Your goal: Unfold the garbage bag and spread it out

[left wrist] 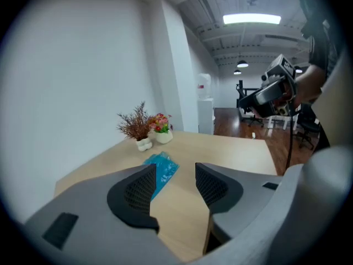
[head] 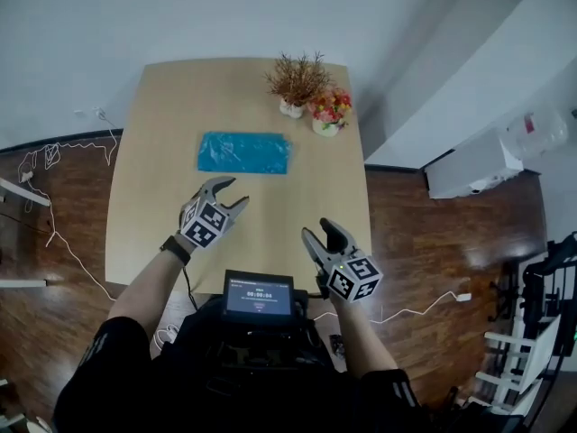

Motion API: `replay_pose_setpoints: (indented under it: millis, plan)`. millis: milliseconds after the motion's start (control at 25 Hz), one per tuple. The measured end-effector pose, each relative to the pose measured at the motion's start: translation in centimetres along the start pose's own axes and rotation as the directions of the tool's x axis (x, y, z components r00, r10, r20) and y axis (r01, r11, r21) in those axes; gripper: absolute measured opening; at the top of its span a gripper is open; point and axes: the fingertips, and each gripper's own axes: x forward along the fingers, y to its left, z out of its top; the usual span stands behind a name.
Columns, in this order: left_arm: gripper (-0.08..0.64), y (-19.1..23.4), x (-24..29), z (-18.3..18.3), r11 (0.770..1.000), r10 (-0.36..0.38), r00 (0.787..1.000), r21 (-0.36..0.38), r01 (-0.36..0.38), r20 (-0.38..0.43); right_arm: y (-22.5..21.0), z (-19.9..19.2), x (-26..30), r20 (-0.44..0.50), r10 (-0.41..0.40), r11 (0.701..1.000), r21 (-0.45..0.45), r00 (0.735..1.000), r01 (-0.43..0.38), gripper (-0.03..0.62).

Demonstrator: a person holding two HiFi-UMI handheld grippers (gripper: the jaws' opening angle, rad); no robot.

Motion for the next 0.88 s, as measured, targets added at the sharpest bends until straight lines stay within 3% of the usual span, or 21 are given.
replay_pose_setpoints:
  millis: [320,600,720,880]
  plan:
    - [0.189,2.3,11.7,-1.6,0.989,-0.104,0.985,0.094,0.118,-0.137,-1.1,-1.0,5.9,-0.088,-0.032,0.996,-0.083,0.996,0.025,0.239]
    - [0.173,2.9,19.0,-5.3,0.968,-0.173,0.947,0.132,0.215,-0.271,-2.0,-2.5,11.3,-0.172,-0.036,0.985,-0.175,0.984,0.005,0.239]
    - [0.175,2.4,21.5,-7.2,0.954,-0.209,0.919,0.138,0.268,-0.335,-2.9,-3.2,12.7,-0.2,-0.047,0.985,-0.172,0.979,0.012,0.239]
    - [0.172,2.2,23.3,-8.6,0.953,-0.233,0.902,0.099,0.286,-0.364,-4.1,-4.4,13.6,-0.228,-0.07,0.988,-0.152,0.971,0.035,0.239]
